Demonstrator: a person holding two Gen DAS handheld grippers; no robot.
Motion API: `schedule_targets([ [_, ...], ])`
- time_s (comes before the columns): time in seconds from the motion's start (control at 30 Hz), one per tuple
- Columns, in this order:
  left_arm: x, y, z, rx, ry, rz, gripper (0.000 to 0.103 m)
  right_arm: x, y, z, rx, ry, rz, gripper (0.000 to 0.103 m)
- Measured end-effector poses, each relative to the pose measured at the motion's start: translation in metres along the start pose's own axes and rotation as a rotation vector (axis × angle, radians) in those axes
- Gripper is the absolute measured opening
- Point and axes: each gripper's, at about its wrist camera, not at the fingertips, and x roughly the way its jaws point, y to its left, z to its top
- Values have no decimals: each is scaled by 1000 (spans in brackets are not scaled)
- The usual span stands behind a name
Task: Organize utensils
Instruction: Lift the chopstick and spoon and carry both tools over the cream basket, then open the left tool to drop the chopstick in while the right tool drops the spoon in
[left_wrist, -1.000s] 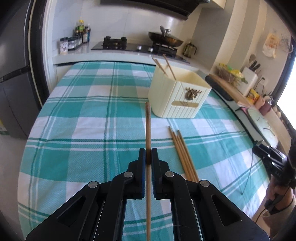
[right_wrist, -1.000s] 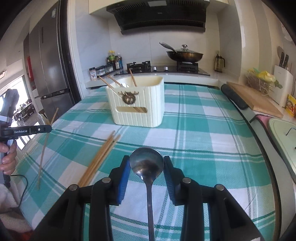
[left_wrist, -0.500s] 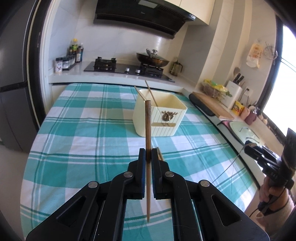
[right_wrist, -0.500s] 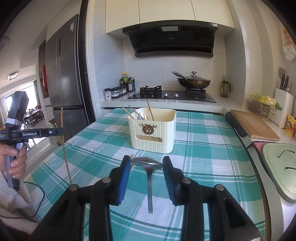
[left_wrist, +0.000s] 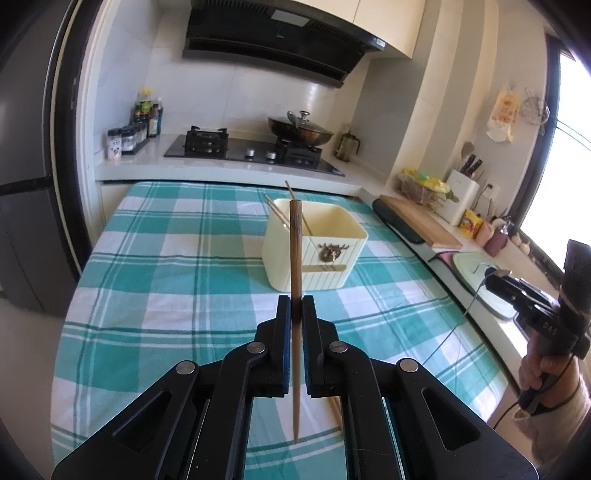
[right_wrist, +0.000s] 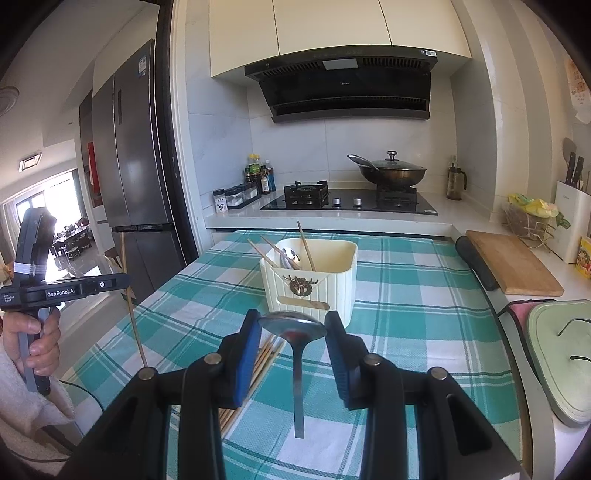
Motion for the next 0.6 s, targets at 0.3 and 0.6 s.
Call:
schedule_targets([
  [0.3,3,-5,47,9,-22,-60,4,17,-12,36,0,0,26,36],
  [0.6,13,-17,130,22,-154,-59,4,52,-24,88,-13,-23,41,36],
])
